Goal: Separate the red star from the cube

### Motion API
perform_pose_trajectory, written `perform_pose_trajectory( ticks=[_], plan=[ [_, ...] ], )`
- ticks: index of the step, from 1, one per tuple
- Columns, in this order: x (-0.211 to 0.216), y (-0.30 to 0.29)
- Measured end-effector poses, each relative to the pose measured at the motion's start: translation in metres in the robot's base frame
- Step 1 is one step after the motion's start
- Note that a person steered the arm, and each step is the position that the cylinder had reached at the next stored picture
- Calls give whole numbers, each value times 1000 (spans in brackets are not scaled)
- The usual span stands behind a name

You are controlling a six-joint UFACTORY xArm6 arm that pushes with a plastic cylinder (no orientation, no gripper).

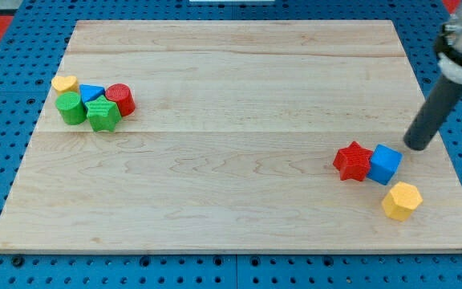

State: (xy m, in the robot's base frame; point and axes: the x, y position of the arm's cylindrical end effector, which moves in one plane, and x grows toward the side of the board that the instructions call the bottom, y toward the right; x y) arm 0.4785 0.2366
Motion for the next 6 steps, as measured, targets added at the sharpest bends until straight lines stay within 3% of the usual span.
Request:
perform_pose_trajectory(
  ticks=[2,5,6],
  plan=[
    [13,-24],
    [20,-134],
    [59,-109]
  ],
)
